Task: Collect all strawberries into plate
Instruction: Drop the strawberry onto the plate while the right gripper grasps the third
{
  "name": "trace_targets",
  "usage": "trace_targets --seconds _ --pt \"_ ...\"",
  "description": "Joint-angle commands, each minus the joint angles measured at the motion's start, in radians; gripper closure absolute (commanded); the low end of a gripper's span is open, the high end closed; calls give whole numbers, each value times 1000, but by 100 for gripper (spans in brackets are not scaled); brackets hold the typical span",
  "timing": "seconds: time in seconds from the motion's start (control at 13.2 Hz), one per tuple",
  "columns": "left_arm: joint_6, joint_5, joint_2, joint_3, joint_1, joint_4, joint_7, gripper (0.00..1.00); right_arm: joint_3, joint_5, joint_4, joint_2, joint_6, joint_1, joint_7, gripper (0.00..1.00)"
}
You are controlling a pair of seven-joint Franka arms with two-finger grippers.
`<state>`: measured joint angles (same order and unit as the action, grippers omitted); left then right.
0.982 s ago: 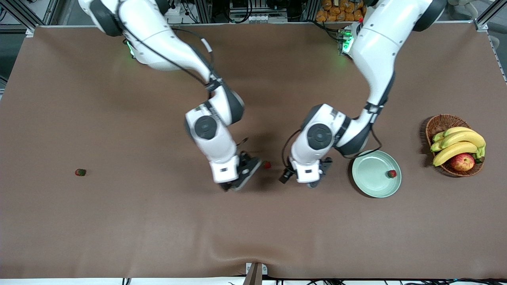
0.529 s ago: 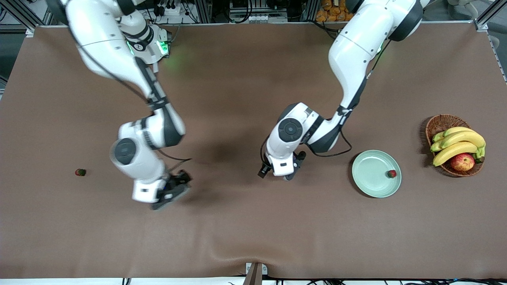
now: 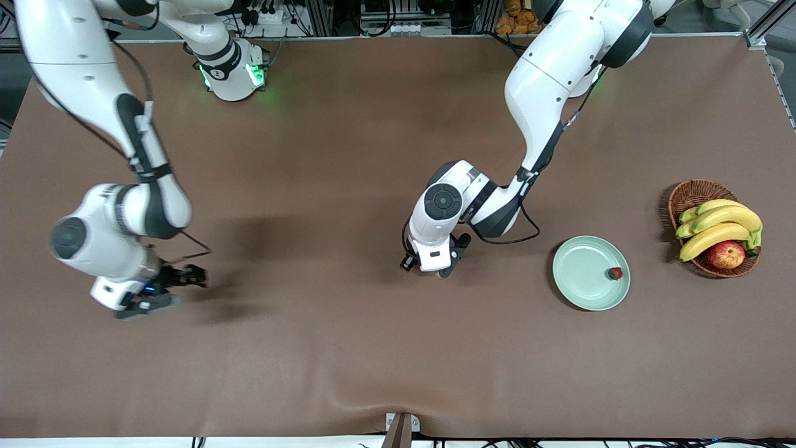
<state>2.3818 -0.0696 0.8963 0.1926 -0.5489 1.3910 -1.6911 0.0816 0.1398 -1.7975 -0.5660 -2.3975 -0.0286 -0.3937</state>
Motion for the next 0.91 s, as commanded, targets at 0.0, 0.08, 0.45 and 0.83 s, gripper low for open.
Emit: trace_targets --seconds 0.0,0.08,0.45,0.83 --pt "0 7 16 -13 -13 -24 -4 65 -19 6 -48 43 47 -127 60 0" --pt "0 5 16 -13 -11 -24 -1 75 -5 -3 -46 40 49 -154 97 0" --pt "-19 -68 -31 -28 13 -26 11 100 47 -5 26 -46 43 -249 136 0" --pt "-186 -76 -155 -19 176 -17 192 100 47 7 30 -58 51 -263 231 0"
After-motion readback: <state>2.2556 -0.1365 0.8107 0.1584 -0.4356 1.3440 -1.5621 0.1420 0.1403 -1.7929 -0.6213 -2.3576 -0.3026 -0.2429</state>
